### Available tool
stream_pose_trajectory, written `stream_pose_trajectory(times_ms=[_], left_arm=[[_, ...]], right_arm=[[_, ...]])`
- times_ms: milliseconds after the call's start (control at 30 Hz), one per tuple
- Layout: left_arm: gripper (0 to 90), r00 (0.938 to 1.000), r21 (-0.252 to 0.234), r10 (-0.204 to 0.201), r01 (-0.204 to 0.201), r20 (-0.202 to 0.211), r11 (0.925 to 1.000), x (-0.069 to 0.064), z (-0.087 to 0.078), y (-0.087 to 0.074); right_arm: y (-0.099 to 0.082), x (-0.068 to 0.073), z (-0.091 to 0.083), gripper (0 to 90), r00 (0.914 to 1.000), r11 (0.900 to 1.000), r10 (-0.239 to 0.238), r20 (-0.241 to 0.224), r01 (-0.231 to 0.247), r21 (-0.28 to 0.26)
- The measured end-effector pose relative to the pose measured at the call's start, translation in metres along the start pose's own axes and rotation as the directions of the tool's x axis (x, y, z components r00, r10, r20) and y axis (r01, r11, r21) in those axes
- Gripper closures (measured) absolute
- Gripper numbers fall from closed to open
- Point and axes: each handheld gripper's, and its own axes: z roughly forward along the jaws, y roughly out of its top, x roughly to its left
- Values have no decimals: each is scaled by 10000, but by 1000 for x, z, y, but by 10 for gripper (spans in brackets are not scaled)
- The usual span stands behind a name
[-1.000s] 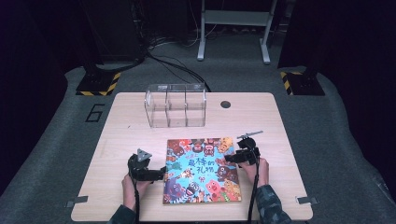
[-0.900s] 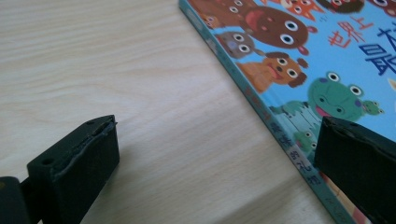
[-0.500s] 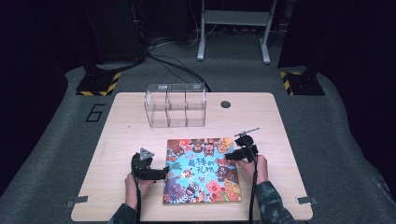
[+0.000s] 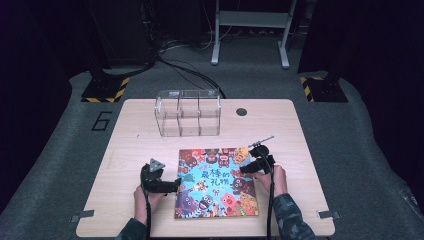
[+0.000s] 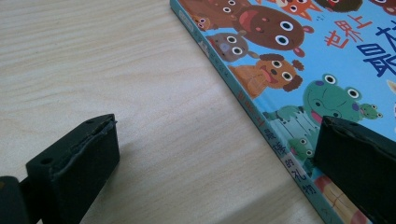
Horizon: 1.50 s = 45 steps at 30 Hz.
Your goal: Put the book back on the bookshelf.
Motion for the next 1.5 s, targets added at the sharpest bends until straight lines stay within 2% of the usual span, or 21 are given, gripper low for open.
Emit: stream_pose_trajectory(times_ms=[100,200,267,433,500,600,700,733,1033,1167,1200,1233,1400,1433,1500], left_arm=[[0,10000,46,-20,20,18,10000,0,-1,0],[1,10000,-219,-78,78,-6,9997,0,-3,-1],[2,9997,-342,-250,249,-28,9991,2,-4,-2],[7,9997,-83,-229,229,26,9997,9,-5,-3],[8,9994,-149,-333,332,-63,9993,9,-5,-3],[8,9999,11,-106,107,-133,9999,8,-5,-3],[6,9998,7,-113,113,-158,9999,8,-5,-3],[6,9998,-4,-120,120,-178,9999,8,-4,-3],[7,9998,6,-91,92,-158,10000,8,-4,-3],[12,9995,57,42,-40,-326,10000,8,-4,-3],[12,9991,244,208,-199,-363,9995,7,-4,-2],[10,9983,191,301,-292,-501,9994,6,-3,-2],[8,9978,233,296,-283,-596,9993,5,-3,-2],[6,9979,359,319,-299,-566,9989,6,-3,-2],[5,9974,190,255,-243,-680,9995,5,-2,-2]], right_arm=[[-3,-6,-2,502,9988,9990,404,-272,-409,-190],[-3,-9,-3,515,9989,9995,284,-374,-288,-98],[-3,-7,-2,516,9987,9989,444,-267,-448,-137],[-3,-7,-2,516,9988,9990,407,-274,-412,-165],[-3,-7,-2,516,9988,9990,407,-273,-412,-172],[-4,-7,-3,518,9988,9990,405,-282,-410,-173],[-5,-7,-3,526,9983,9984,510,-291,-516,-226],[-5,-9,-3,530,9987,9988,393,-315,-402,-288],[-5,-9,-4,544,9973,9981,591,-439,-599,-167],[-5,-10,-3,548,9979,9983,529,-369,-538,-218],[-5,-9,-4,548,9971,9980,606,-453,-613,-152],[-5,-10,-4,549,9976,9984,532,-444,-541,-186],[-6,-10,-4,552,9974,9980,567,-437,-578,-243],[-6,-11,-4,558,9964,9971,688,-502,-702,-283],[-6,-12,-4,561,9966,9974,639,-523,-655,-290]])
